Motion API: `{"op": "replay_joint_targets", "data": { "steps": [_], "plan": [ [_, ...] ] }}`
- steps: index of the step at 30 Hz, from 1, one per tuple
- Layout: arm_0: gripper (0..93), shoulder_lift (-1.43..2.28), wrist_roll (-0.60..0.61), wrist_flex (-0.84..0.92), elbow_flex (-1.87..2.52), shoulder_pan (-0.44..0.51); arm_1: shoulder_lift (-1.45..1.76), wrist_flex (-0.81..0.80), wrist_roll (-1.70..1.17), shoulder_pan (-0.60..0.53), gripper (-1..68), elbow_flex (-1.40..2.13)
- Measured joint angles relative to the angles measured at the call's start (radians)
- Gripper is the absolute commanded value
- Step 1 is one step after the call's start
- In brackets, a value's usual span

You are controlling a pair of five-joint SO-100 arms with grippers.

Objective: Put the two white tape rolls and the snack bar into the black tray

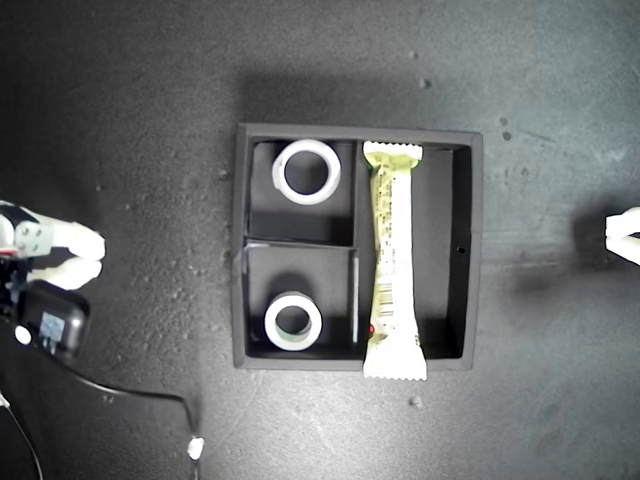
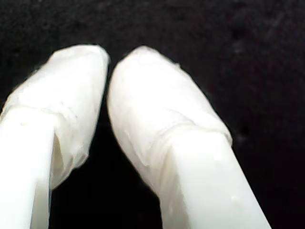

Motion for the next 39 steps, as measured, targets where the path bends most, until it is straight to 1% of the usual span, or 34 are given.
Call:
{"op": "replay_joint_targets", "data": {
  "steps": [5,8,11,15,17,20,26,28,29,33,35,36,39],
  "plan": [
    [0.1,0.023,0.005,0.034,0.043,-0.002,0.000,-0.005,0.003,0.020,-0.4,0.025],
    [0.1,0.023,0.005,0.040,0.072,-0.002,0.000,0.012,0.009,0.054,-0.3,0.025],
    [0.1,0.023,0.005,0.040,0.101,-0.002,0.000,0.084,0.051,0.061,-0.3,0.028],
    [0.1,0.023,0.005,0.040,0.129,-0.008,0.000,0.238,0.178,0.069,-0.1,0.028],
    [0.1,0.023,0.005,0.040,0.132,-0.015,-0.002,0.285,0.221,0.066,0.0,0.028],
    [0.1,0.023,0.002,0.040,0.132,-0.015,0.003,0.301,0.239,0.021,0.1,0.028],
    [0.2,0.023,-0.091,0.092,0.132,-0.011,0.005,0.307,0.242,0.021,0.1,0.028],
    [3.7,0.023,-0.124,0.092,0.132,0.002,0.005,0.307,0.242,0.009,0.1,0.028],
    [5.2,0.023,-0.135,0.092,0.132,0.009,0.005,0.307,0.242,0.009,0.1,0.028],
    [5.2,0.023,-0.152,0.092,0.132,0.021,0.005,0.307,0.242,0.012,0.1,0.028],
    [5.2,0.023,-0.149,0.092,0.132,0.026,0.005,0.307,0.242,0.011,0.1,0.028],
    [5.2,0.023,-0.126,0.092,0.132,0.026,0.005,0.307,0.242,0.009,0.1,0.028],
    [5.2,0.023,-0.009,0.092,0.132,0.026,0.005,0.307,0.242,0.009,0.1,0.028]
  ]
}}
